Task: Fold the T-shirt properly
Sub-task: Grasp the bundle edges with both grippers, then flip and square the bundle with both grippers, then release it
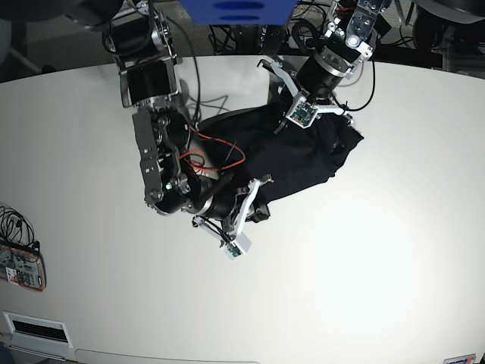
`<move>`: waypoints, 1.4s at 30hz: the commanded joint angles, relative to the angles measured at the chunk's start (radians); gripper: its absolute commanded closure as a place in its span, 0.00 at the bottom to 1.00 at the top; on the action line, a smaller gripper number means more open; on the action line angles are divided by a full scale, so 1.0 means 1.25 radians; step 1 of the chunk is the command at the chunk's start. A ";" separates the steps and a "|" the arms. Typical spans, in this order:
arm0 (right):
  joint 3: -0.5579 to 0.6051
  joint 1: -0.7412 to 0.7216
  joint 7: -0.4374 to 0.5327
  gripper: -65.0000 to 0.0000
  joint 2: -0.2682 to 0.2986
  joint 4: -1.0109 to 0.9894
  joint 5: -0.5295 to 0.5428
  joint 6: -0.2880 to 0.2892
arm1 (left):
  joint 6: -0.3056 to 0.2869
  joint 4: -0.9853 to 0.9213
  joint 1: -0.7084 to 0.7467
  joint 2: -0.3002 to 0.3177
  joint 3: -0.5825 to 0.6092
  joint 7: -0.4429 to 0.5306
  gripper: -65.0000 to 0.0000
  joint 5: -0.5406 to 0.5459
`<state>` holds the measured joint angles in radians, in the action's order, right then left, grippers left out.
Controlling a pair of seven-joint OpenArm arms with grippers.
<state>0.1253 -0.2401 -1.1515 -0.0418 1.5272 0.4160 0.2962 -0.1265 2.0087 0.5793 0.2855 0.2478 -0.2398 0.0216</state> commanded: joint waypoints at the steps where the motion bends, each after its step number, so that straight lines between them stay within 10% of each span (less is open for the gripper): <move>1: -0.001 -0.052 0.043 1.00 -0.005 -0.005 0.014 0.001 | 0.010 -0.001 0.006 -0.001 -0.002 0.013 1.00 0.005; 23: 0.271 -0.253 0.248 1.00 -0.004 -0.518 0.012 -0.001 | 0.032 -0.149 -0.022 -0.002 -0.055 0.013 1.00 0.005; 42: 0.342 -0.066 0.106 1.00 0.122 -0.131 -0.093 0.003 | 0.031 -0.155 -0.088 0.002 -0.302 0.012 1.00 0.004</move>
<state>0.5594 -0.2951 -1.0359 0.1146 1.3479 0.2878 0.2985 -0.0917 1.8004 0.4664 0.2806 -0.1265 -0.2432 0.0254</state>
